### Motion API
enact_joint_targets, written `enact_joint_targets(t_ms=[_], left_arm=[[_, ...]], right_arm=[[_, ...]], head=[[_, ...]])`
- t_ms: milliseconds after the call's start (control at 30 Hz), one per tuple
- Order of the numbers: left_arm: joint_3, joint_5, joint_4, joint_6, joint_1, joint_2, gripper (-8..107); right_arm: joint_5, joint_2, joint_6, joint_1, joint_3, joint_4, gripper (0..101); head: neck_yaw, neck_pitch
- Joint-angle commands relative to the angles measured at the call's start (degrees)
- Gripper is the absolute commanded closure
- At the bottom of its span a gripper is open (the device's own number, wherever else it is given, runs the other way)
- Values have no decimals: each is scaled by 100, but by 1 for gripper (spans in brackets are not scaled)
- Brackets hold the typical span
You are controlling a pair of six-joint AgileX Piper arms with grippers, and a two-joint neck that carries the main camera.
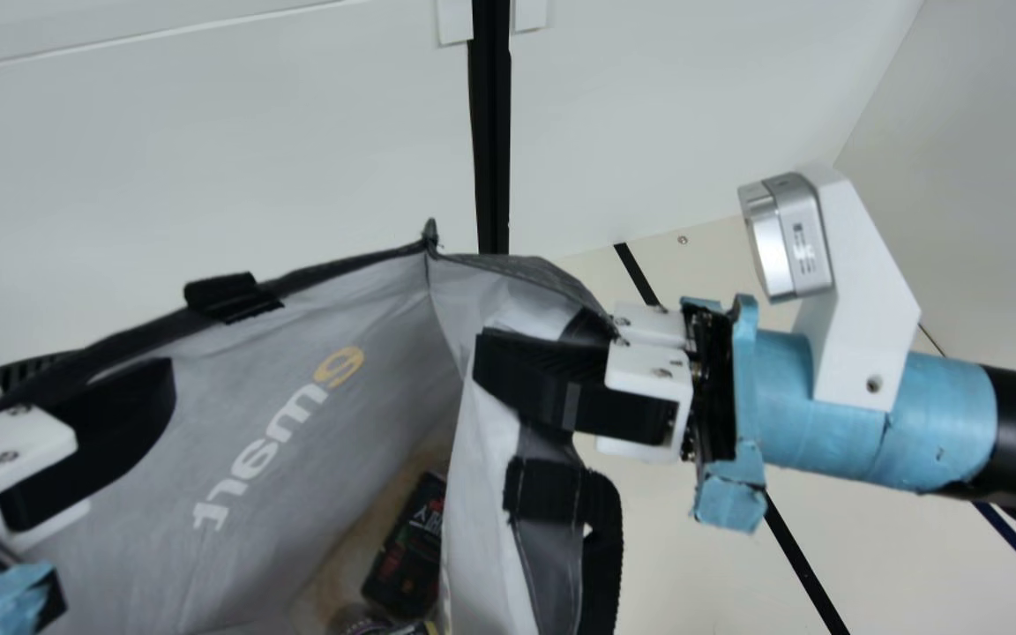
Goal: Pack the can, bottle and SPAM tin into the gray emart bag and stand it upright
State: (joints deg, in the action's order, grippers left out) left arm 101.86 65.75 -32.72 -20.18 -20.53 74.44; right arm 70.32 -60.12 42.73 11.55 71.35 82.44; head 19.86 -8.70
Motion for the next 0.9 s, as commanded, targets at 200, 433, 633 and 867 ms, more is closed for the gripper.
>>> enact_joint_targets(t_ms=[200, 433, 633, 867], left_arm=[[132, 288, 83, 186, -176, -148, 107], [227, 387, 157, 323, -373, -192, 107], [267, 415, 144, 376, -521, -123, 107], [-159, 415, -91, 308, -572, 118, 107]], right_arm=[[-42, 410, -486, -20, 74, -219, 101], [-42, 670, -784, -60, 135, -335, 101], [-42, 761, -1014, -92, 181, -548, 101], [-42, 674, -1326, -300, -76, -1679, 101]], head=[[14, -130], [14, -130], [14, -130], [14, -130]])
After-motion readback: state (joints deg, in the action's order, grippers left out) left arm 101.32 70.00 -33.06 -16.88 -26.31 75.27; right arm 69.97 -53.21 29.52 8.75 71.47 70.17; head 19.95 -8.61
